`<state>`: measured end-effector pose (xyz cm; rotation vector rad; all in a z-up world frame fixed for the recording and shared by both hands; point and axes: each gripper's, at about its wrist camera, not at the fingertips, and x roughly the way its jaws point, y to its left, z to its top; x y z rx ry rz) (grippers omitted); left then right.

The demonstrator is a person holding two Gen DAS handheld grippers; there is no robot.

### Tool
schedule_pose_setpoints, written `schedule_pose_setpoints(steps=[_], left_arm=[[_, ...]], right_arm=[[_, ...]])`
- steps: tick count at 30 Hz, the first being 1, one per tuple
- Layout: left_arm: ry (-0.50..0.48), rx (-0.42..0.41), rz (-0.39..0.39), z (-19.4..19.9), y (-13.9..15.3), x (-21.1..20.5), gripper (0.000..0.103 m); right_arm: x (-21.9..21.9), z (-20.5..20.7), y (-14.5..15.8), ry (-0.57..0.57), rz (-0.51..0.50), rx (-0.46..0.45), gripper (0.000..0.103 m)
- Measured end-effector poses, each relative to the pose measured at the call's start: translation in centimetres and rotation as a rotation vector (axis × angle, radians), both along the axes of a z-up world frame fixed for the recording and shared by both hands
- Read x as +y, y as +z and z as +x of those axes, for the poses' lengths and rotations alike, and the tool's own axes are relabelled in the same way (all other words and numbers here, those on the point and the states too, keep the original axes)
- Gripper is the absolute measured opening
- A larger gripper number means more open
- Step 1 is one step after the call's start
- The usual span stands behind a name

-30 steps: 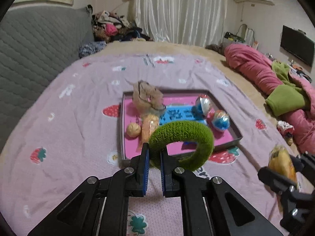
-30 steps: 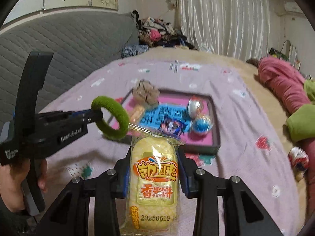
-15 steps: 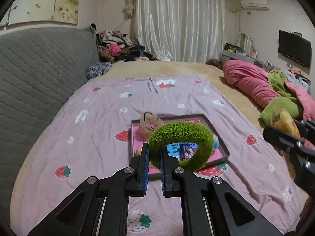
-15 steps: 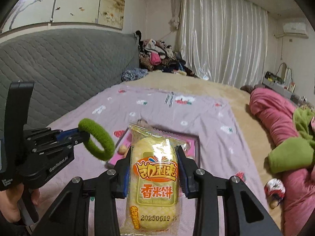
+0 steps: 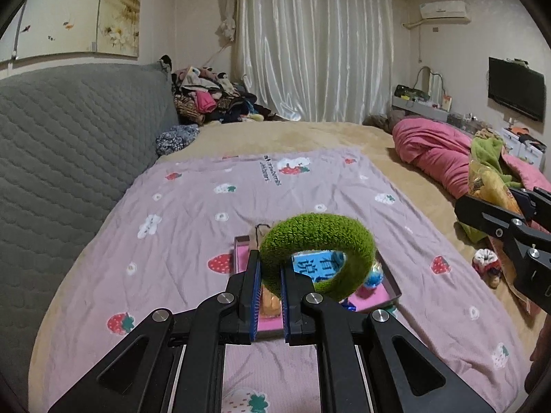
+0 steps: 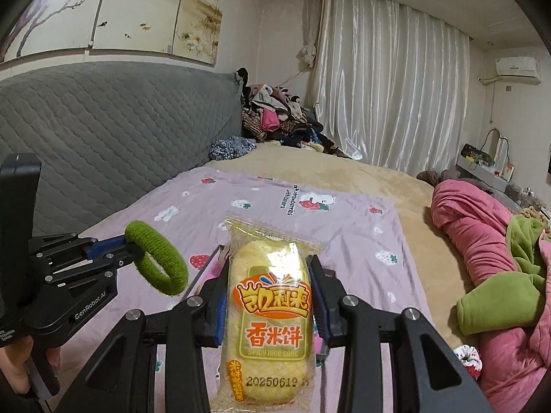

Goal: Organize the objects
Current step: 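Lift the green ring and yellow packet and carry them over the pink tray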

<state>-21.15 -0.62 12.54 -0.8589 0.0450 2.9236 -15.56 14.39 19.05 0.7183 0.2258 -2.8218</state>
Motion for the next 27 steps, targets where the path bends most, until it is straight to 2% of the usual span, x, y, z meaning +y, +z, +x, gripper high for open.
schedule_pose_setpoints(steps=[7,13,17,27], left_arm=[[-0.002,-0.002,0.002,-2.4,-0.3,0.4,0.010],[-0.013,-0.021,0.002,-5.2,-2.0,1.5,0.010],[-0.007,-0.044,0.013,-7.7,-4.2,1.6,0.010],[0.014,-0.114,0.022,-12.5,-11.1,1.1,0.010]], right_arm=[[0.2,-2.2,0.1,0.006,0.014,0.008,0.039],[0.0,-4.8,-1.3,0.014,0.020,0.000,0.039],[-0.1,-6.9,-3.2,0.021,0.014,-0.019,0.039],[-1.0,-11.7,-10.3,0.040,-0.006,-0.093,0.039]])
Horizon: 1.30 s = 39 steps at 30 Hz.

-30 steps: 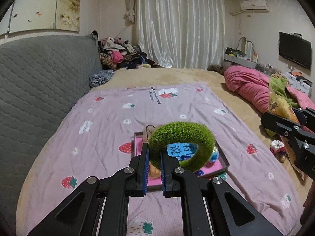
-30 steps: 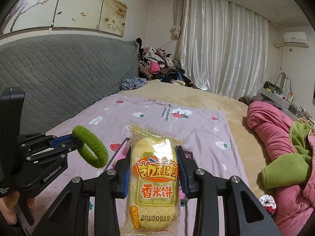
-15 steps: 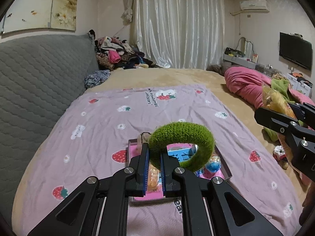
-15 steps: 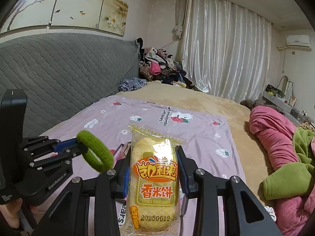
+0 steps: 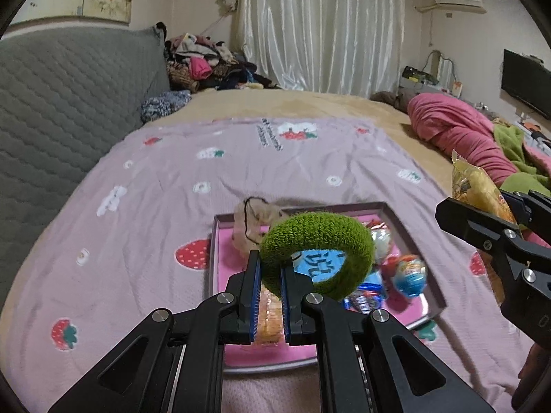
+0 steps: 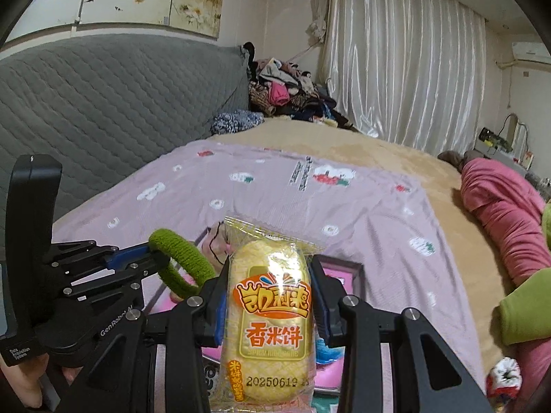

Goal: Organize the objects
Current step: 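Lift the green ring and yellow packet and carry them over the pink tray, then lower the ring with the left gripper while the right lowers the packet, then open both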

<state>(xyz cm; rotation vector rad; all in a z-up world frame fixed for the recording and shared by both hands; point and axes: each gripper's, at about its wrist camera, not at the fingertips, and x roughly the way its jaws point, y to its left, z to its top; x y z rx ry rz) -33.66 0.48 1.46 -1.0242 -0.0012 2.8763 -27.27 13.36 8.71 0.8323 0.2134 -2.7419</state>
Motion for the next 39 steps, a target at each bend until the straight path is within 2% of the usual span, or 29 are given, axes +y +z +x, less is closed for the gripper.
schedule_pose_setpoints(steps=[6,17,25,32,39], left_arm=[[0.017,-0.025,0.022,-1.8,-4.0,-0.2,0.010],[0.013,-0.049,0.017,-3.1,-8.3,-0.1,0.010],[0.002,-0.063,0.014,-3.7,-9.5,-0.4,0.010],[-0.001,-0.072,0.048,-4.5,-10.0,-0.9,0.011],[-0.008,-0.065,0.044,-4.7,-10.1,-0.7,0.011]], right_arm=[[-0.3,-1.8,-3.5,0.006,-0.018,-0.023,0.039],[-0.6,-4.2,-9.1,0.011,0.006,-0.076,0.039],[0.3,-6.2,-12.1,-0.021,0.030,-0.131,0.039],[-0.1,-6.6,-13.3,-0.014,0.047,-0.156,0.039],[-0.4,-6.9,-14.3,-0.018,0.063,-0.178,0.039]])
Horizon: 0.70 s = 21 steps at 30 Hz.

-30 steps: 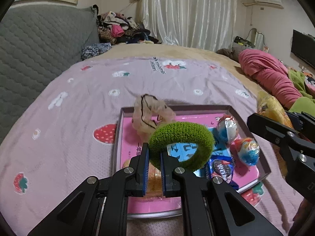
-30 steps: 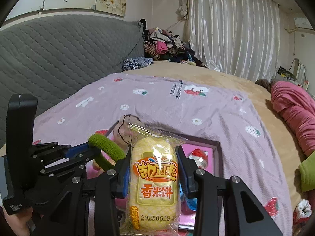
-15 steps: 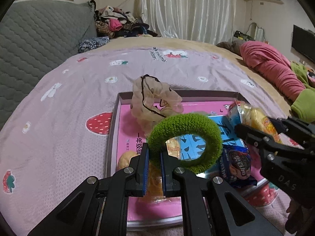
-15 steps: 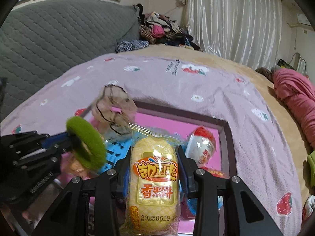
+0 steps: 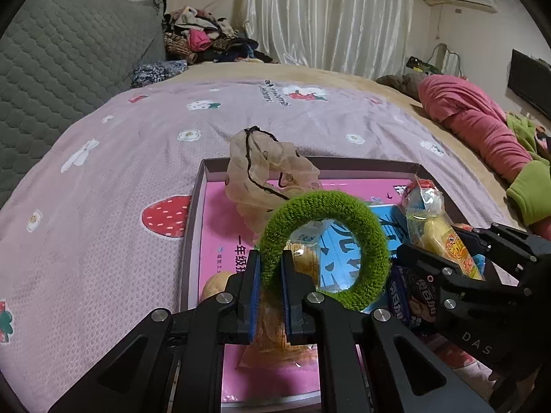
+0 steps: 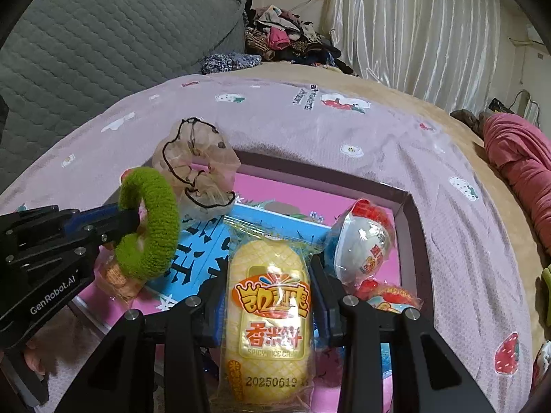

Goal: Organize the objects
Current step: 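Lower the ring with the left gripper while the right lowers the packet, then open both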

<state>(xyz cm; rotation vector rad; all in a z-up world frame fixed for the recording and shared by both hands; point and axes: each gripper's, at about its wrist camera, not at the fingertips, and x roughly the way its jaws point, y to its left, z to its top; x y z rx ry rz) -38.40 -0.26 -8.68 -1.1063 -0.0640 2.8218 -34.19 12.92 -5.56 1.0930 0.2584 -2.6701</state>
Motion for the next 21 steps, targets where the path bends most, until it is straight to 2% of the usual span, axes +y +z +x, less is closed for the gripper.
schedule_pose_setpoints(steps=[7,11,17,21], left_arm=[[-0.001,0.004,-0.005,0.09,-0.13,-0.16,0.012],[-0.001,0.005,-0.002,0.14,-0.06,-0.21,0.013],[-0.004,0.010,0.001,0.23,0.17,-0.23,0.014],[-0.006,0.010,0.007,0.32,0.38,-0.28,0.015]], right_arm=[[0.01,-0.39,-0.57,-0.008,0.011,-0.021,0.042],[0.15,-0.52,-0.60,-0.014,0.009,-0.022,0.053],[0.22,-0.45,-0.40,-0.014,0.006,-0.014,0.055],[0.10,-0.29,0.06,-0.012,0.006,-0.001,0.062]])
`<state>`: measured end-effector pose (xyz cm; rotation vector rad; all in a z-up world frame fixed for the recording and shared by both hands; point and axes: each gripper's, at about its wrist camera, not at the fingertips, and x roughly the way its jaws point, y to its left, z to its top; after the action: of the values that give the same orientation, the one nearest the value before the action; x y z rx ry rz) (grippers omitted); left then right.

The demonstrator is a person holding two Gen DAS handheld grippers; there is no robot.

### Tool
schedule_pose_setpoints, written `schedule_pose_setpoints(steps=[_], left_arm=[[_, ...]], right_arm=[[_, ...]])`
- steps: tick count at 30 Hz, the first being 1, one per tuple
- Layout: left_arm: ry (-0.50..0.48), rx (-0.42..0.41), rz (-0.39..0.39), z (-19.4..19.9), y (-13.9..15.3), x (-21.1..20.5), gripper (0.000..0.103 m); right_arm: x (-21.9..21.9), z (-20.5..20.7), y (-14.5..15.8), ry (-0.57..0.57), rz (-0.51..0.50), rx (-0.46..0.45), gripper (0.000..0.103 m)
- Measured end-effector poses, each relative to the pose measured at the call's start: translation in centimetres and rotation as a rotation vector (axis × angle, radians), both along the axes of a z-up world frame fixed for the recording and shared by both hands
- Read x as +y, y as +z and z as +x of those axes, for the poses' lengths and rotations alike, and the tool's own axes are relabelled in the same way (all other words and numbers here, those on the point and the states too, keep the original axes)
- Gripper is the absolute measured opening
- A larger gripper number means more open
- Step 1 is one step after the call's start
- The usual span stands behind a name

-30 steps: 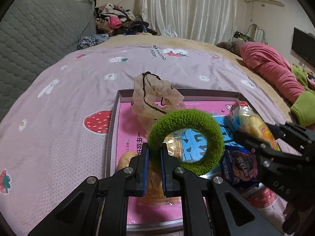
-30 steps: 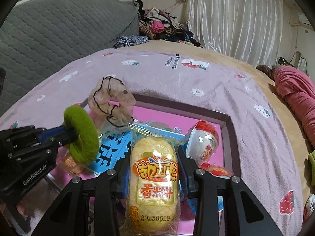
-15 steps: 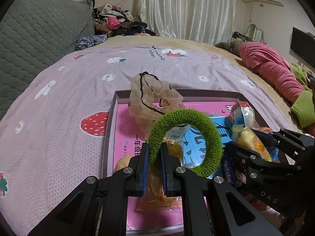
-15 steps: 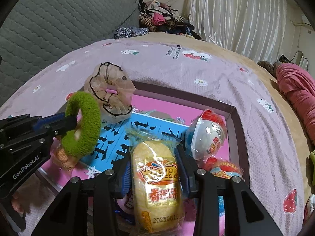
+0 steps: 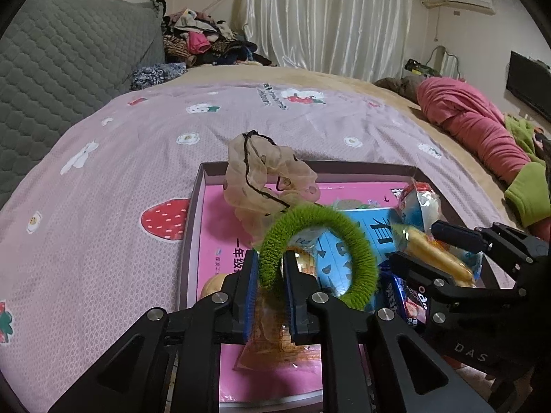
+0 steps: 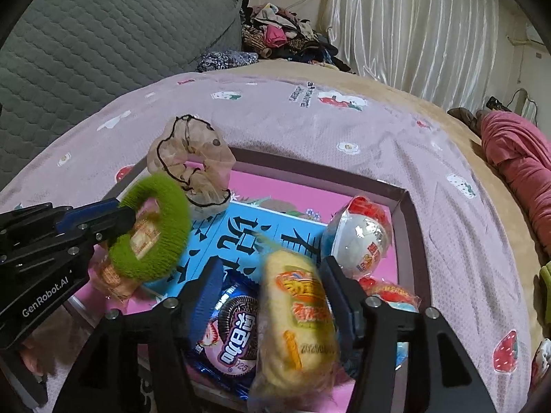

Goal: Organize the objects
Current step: 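Lower the ring with the left gripper while the right lowers the packet, then open both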

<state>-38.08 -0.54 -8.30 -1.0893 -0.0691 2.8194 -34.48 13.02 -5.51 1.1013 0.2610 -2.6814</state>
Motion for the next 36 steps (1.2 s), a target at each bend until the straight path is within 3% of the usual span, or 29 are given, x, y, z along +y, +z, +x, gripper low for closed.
schedule_pose_setpoints(steps=[6,9,11,22,36], left_arm=[[-0.005,0.008,0.001,0.2,0.3,0.2,0.023],[-0.008,0.015,0.008,0.4,0.6,0.1,0.034],[-0.006,0.025,0.004,0.6,0.8,0.2,0.047],[-0.014,0.041,0.019,1.4,1.8,0.2,0.068],[0.016,0.090,0.016,2.8,3.9,-0.5,0.078]], right_arm=[[0.0,0.5,0.8,-0.005,0.000,0.016,0.066],[0.1,0.8,1.4,-0.012,0.000,0.033,0.069],[0.2,1.0,1.7,-0.015,-0.002,0.041,0.072],[0.9,1.6,3.3,-0.041,-0.027,0.088,0.085],[2.5,3.2,5.9,-0.088,-0.066,0.178,0.095]])
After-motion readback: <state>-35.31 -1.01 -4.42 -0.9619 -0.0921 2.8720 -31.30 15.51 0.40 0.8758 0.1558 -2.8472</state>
